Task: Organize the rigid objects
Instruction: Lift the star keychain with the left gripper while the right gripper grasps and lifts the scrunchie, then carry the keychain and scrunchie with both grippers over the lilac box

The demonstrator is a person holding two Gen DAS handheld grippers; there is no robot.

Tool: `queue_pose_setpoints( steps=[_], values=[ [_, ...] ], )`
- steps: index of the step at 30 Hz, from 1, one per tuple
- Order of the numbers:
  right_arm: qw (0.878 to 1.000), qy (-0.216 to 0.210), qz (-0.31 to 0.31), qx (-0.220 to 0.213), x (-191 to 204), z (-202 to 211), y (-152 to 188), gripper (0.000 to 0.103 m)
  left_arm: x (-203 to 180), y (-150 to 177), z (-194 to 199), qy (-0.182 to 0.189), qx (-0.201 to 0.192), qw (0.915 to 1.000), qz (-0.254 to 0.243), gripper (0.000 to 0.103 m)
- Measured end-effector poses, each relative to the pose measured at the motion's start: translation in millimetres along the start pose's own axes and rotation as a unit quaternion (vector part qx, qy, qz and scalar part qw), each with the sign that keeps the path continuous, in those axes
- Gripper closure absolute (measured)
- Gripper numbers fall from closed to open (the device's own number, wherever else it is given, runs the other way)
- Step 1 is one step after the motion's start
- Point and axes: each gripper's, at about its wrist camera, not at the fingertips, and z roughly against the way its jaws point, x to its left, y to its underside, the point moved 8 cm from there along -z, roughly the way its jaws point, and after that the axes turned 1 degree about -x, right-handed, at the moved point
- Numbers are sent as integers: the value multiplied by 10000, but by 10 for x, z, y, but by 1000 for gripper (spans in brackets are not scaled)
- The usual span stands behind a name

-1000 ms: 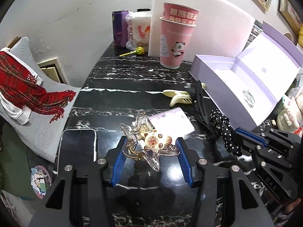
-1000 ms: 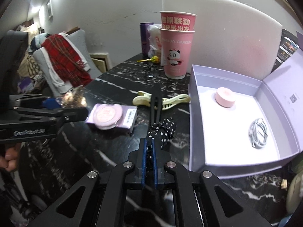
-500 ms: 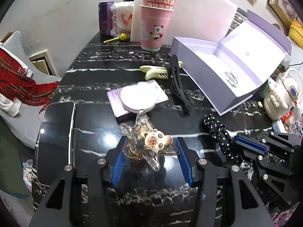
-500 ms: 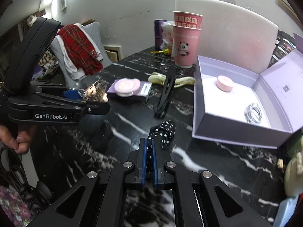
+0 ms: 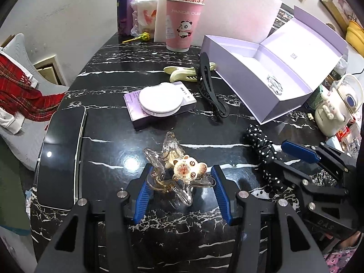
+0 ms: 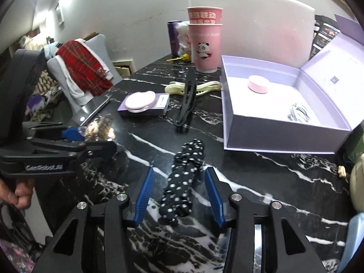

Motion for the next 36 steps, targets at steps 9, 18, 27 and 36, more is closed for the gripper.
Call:
queue_pose_setpoints(
  steps=[9, 18, 27, 36],
  values=[
    [9999, 26, -91, 126, -33, -172, -8, 57, 51, 5, -44, -23, 73, 9999, 131, 53],
    [9993, 144, -165, 294, -114, -240, 35, 86, 50, 0, -84, -19, 155, 9997, 170, 53],
    [9992, -101, -303, 243, -98, -89, 9, 86, -149, -69, -59, 90, 132, 9997, -174, 53],
    [9981, 41, -603, 139, -246, 163, 19, 86, -465, -190, -45, 333, 119, 9974, -629, 53]
  ],
)
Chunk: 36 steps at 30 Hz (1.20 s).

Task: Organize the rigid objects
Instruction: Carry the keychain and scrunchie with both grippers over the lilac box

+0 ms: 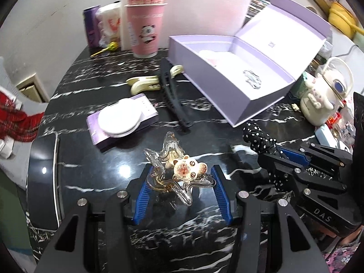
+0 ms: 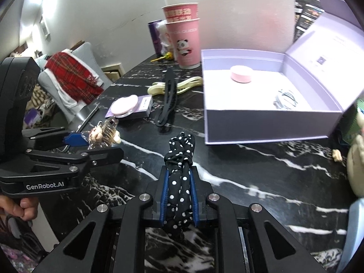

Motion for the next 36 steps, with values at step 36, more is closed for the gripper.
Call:
queue_pose_setpoints(
  steps=[36],
  values=[
    [9962, 609, -435, -442, -537, 788, -24, 86, -1097, -546, 102, 720, -358, 9907, -1093, 53]
  ],
)
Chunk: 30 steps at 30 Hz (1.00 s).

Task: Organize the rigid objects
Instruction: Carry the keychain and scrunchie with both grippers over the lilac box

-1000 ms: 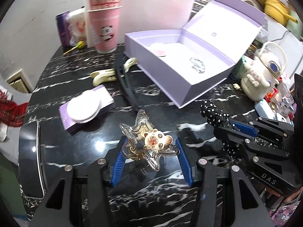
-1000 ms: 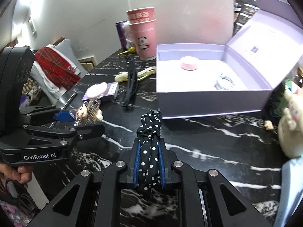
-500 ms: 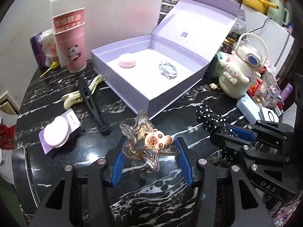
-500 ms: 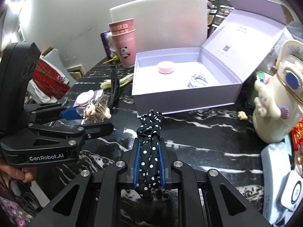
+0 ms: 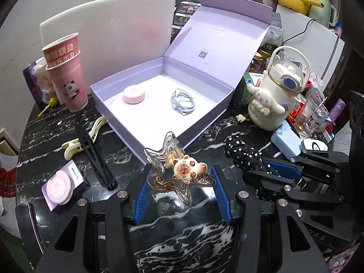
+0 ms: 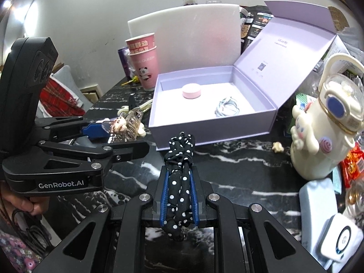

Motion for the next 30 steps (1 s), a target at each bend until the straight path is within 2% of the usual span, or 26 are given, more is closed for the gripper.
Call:
queue_pose_setpoints(
  steps=[11, 30],
  values=[
    [9998, -20, 132, -135, -158, -20, -250, 86, -9, -310, -34, -117, -163, 9998, 15, 53],
    [9985, 29, 287, -468, -441, -131, -741, 86, 54, -842, -197, -75, -244, 9997, -49, 53]
  ],
)
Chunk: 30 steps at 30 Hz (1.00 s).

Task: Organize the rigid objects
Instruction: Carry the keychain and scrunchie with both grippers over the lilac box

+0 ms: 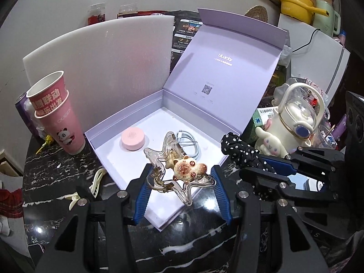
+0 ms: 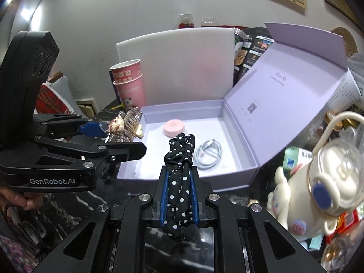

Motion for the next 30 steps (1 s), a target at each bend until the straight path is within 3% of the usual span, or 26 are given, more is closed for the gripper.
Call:
queue_pose_setpoints(
  steps=[18, 30],
  values=[
    [9997, 95, 152, -183, -158, -264, -405, 86, 296, -450, -296, -92, -16, 10000, 30, 53],
    [9987, 253, 203, -391, -262, -430, -768, 86, 450, -742, -496, -382, -15, 9992, -113, 53]
  ],
)
